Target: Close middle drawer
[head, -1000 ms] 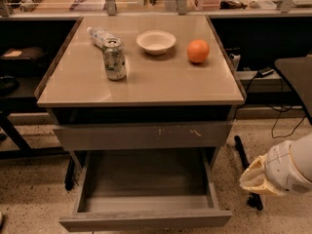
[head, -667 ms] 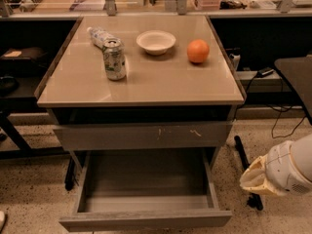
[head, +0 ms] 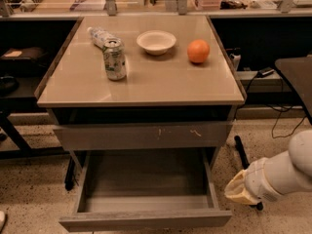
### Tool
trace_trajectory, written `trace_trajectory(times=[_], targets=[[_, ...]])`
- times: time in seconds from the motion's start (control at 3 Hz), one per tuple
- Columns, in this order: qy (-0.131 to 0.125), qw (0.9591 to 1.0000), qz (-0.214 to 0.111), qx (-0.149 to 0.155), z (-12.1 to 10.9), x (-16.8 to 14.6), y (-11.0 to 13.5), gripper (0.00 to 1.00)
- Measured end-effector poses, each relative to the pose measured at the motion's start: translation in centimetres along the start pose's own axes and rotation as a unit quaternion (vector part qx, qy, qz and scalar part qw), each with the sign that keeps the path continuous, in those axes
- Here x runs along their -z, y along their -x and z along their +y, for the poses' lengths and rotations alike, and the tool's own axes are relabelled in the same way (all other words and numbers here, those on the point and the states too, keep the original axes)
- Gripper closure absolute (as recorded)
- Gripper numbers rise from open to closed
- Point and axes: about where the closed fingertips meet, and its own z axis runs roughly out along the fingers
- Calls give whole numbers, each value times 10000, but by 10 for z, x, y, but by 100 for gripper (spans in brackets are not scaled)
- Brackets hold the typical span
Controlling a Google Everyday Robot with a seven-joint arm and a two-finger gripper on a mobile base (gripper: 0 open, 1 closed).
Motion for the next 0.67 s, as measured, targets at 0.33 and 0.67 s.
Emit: trace_trajectory(times=[0.33,0.67], targets=[[-186,9990,-304,-252,-10,-46,-23,100],[-234,9977,-555,-309,-15,-81,-48,100]])
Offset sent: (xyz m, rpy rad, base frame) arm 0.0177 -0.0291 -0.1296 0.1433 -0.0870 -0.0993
